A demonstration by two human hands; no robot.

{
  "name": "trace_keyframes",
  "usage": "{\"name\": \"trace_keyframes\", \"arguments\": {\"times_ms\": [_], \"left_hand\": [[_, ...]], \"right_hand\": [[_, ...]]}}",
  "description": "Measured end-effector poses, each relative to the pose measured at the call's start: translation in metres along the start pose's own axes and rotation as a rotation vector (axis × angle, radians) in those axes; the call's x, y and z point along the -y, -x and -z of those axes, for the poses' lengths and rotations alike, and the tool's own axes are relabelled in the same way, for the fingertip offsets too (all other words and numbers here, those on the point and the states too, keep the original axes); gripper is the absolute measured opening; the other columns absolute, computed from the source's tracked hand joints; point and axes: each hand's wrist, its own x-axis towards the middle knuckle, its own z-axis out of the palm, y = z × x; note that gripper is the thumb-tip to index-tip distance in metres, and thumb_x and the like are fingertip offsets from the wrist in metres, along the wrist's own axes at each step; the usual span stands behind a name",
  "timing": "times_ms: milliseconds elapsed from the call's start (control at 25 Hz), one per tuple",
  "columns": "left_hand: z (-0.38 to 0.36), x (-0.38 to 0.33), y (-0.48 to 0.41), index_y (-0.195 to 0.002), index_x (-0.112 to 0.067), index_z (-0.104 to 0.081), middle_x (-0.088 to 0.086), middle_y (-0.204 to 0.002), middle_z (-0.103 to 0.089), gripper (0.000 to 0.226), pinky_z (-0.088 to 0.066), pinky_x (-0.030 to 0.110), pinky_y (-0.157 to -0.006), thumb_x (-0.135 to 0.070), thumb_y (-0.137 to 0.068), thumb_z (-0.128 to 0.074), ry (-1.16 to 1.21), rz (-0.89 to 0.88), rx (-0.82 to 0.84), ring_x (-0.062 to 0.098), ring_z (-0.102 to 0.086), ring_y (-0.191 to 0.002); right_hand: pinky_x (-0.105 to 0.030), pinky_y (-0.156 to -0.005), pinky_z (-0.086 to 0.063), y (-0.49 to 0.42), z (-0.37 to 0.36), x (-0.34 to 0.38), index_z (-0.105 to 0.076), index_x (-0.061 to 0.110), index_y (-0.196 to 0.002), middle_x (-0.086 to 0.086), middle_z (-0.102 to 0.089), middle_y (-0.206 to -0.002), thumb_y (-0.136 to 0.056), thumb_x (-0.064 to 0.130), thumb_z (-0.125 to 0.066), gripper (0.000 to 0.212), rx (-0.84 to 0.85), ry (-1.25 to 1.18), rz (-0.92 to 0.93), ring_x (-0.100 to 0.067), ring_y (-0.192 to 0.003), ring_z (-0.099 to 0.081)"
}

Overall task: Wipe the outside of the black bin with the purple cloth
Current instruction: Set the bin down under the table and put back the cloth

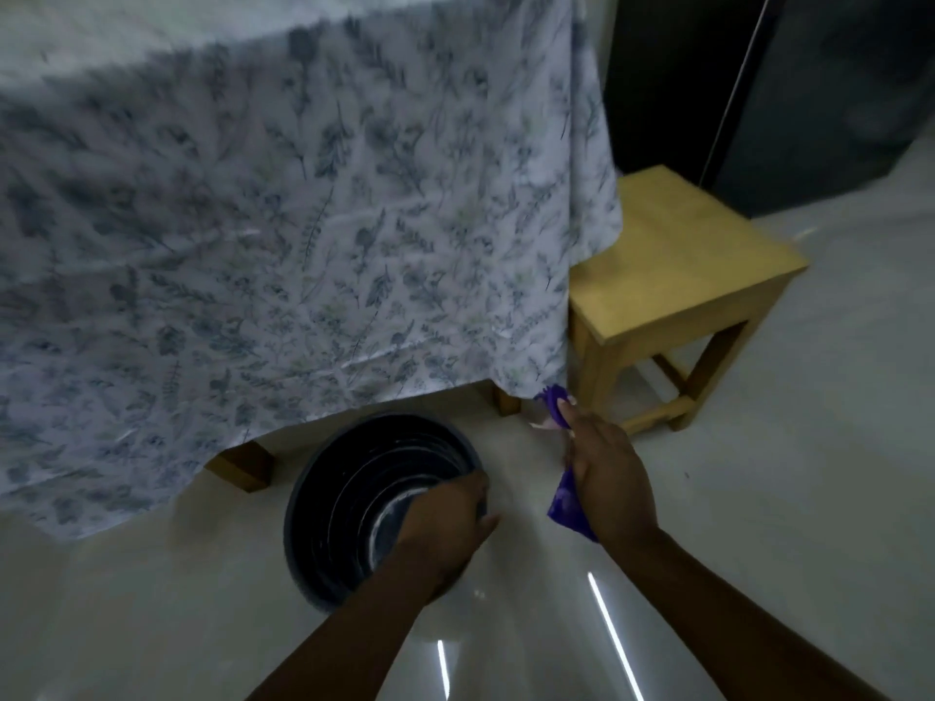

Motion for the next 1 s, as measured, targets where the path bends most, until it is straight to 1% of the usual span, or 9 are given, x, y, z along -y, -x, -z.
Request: {"name": "trace_keyframes", "arguments": {"times_ms": [120,200,320,480,600,680,760,880,1000], "left_hand": [[0.033,-0.035,-0.023,-0.122,-0.026,-0.055,-0.007,-0.119,-0.065,0.04,-0.046,0.025,-0.083,-0.046,-0.088,-0.057,0.095,-0.077,-0.154,0.016,-0.063,-0.106],[0.051,-0.056,-0.039,-0.124,-0.026,-0.057,-0.007,-0.122,-0.064,0.04,-0.045,0.025,-0.086,-0.046,-0.089,-0.057,0.166,-0.099,-0.208,0.015,-0.061,-0.11],[0.073,-0.079,-0.061,-0.111,-0.023,-0.06,-0.002,-0.106,-0.068,0.028,-0.047,0.027,-0.078,-0.041,-0.09,-0.057,0.194,-0.168,-0.223,0.016,-0.063,-0.098],[0.097,-0.09,-0.085,-0.104,-0.022,-0.059,-0.004,-0.099,-0.067,0.024,-0.049,0.028,-0.077,-0.04,-0.089,-0.057,0.152,-0.207,-0.299,0.012,-0.062,-0.091],[0.108,-0.097,-0.093,-0.106,-0.022,-0.058,-0.004,-0.097,-0.066,0.025,-0.044,0.026,-0.072,-0.042,-0.09,-0.055,0.135,-0.235,-0.31,0.012,-0.06,-0.088],[0.11,-0.098,-0.096,-0.106,-0.022,-0.059,-0.004,-0.097,-0.067,0.025,-0.04,0.021,-0.069,-0.041,-0.091,-0.055,0.126,-0.263,-0.34,0.011,-0.061,-0.088],[0.112,-0.098,-0.101,-0.108,-0.022,-0.06,-0.004,-0.098,-0.067,0.024,-0.039,0.02,-0.07,-0.039,-0.091,-0.055,0.133,-0.26,-0.332,0.012,-0.062,-0.089],[0.111,-0.091,-0.105,-0.113,-0.021,-0.061,-0.001,-0.105,-0.069,0.028,-0.049,0.027,-0.082,-0.038,-0.091,-0.057,0.159,-0.252,-0.343,0.014,-0.063,-0.096],[0.111,-0.09,-0.11,-0.123,-0.02,-0.058,0.001,-0.118,-0.066,0.039,-0.048,0.03,-0.094,-0.04,-0.089,-0.061,0.198,-0.21,-0.311,0.015,-0.061,-0.107]], "right_hand": [[-0.045,-0.092,-0.051,-0.049,0.042,-0.006,-0.048,0.008,-0.138,-0.014,-0.061,-0.13,-0.085,-0.003,-0.054,0.054,-0.102,0.035,0.03,-0.031,-0.114,-0.059],[-0.043,-0.093,-0.051,-0.082,0.068,-0.008,-0.048,0.007,-0.138,-0.014,-0.059,-0.133,-0.087,0.002,-0.049,0.051,-0.157,0.099,0.018,-0.033,-0.115,-0.058],[-0.043,-0.09,-0.051,-0.121,0.095,-0.006,-0.045,0.009,-0.139,-0.015,-0.057,-0.134,-0.087,0.003,-0.056,0.053,-0.184,0.141,-0.03,-0.033,-0.113,-0.057],[-0.042,-0.078,-0.053,-0.162,0.112,-0.001,-0.043,0.011,-0.14,-0.012,-0.053,-0.139,-0.082,0.004,-0.063,0.062,-0.227,0.252,-0.019,-0.033,-0.113,-0.055],[-0.044,-0.084,-0.05,-0.184,0.104,-0.006,-0.031,0.017,-0.148,-0.006,-0.037,-0.153,-0.079,0.007,-0.067,0.078,-0.036,0.353,-0.078,-0.031,-0.127,-0.042],[-0.046,-0.093,-0.045,-0.187,0.089,-0.014,-0.021,0.022,-0.151,0.0,-0.024,-0.159,-0.086,0.008,-0.058,0.076,0.084,0.359,-0.183,-0.028,-0.136,-0.029],[-0.05,-0.103,-0.037,-0.184,0.074,-0.023,-0.015,0.024,-0.152,0.002,-0.017,-0.161,-0.094,0.017,-0.047,0.067,0.186,0.349,-0.25,-0.028,-0.142,-0.02],[-0.055,-0.113,-0.017,-0.181,0.064,-0.03,-0.009,0.028,-0.153,0.002,-0.013,-0.162,-0.101,0.041,-0.026,0.056,0.321,0.373,-0.214,-0.029,-0.148,-0.007],[-0.057,-0.114,-0.01,-0.181,0.07,-0.025,-0.013,0.026,-0.153,0.002,-0.015,-0.162,-0.1,0.048,-0.021,0.058,0.33,0.344,-0.206,-0.029,-0.148,-0.006]]}}
